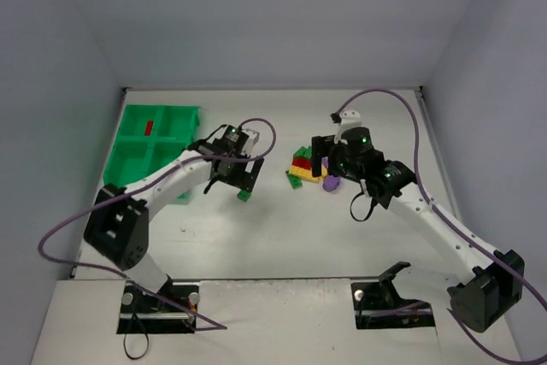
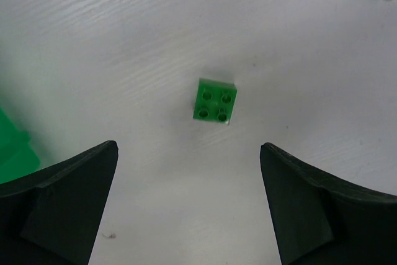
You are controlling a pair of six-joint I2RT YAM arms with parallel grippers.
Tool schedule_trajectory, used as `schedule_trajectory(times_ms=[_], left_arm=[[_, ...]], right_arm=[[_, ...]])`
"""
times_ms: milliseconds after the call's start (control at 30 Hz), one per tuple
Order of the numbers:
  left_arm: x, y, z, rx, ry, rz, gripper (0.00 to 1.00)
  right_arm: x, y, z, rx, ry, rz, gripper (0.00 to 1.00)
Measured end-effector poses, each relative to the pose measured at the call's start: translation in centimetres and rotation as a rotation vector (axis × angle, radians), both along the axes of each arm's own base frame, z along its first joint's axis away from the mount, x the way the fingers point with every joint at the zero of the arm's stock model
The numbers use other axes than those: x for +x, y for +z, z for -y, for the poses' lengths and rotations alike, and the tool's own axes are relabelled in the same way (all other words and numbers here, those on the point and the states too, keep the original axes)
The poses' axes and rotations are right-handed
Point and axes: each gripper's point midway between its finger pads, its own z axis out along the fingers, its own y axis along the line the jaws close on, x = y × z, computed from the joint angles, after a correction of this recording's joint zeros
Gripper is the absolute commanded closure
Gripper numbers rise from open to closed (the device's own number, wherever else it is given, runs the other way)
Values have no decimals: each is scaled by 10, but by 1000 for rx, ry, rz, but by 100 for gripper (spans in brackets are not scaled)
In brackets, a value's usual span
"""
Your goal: Sort the legos into containers by color
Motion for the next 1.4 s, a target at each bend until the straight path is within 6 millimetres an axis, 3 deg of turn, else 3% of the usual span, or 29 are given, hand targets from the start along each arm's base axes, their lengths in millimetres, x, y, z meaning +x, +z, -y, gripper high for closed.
schedule_trajectory(times_ms=[133, 233, 400, 567, 700, 833, 1033, 1100, 1167, 1300, 1400], left_arm=[[23, -18, 19, 27, -22, -24, 9], [28, -33, 28, 48, -39, -54, 15], [31, -54, 39, 82, -58, -102, 30], [19, -68, 39, 117, -66, -158, 45], [11, -74, 36, 135, -54, -181, 64], [10, -76, 31, 152, -41, -183, 100], [11, -73, 23, 191, -18, -181, 100], [16, -62, 20, 199, -5, -167, 100], [32, -39, 18, 180, 21, -126, 100], [97, 41, -4, 70, 137, 64, 100], [151, 111, -55, 3, 286, 240, 100]], right_arm=[[-9, -14, 28, -20, -53, -37, 14], [-16, -22, 41, -33, -77, -60, 14], [-22, -17, 48, -30, -84, -49, 14], [-22, -12, 54, -24, -101, -34, 15], [-23, -17, 56, -31, -104, -45, 15], [-25, -21, 58, -42, -102, -59, 15], [-24, -22, 61, -50, -109, -60, 15], [-24, -22, 61, -52, -107, -59, 15], [-24, -22, 62, -54, -106, -58, 15], [-24, -22, 61, -52, -102, -59, 15], [-25, -22, 60, -47, -96, -61, 15]])
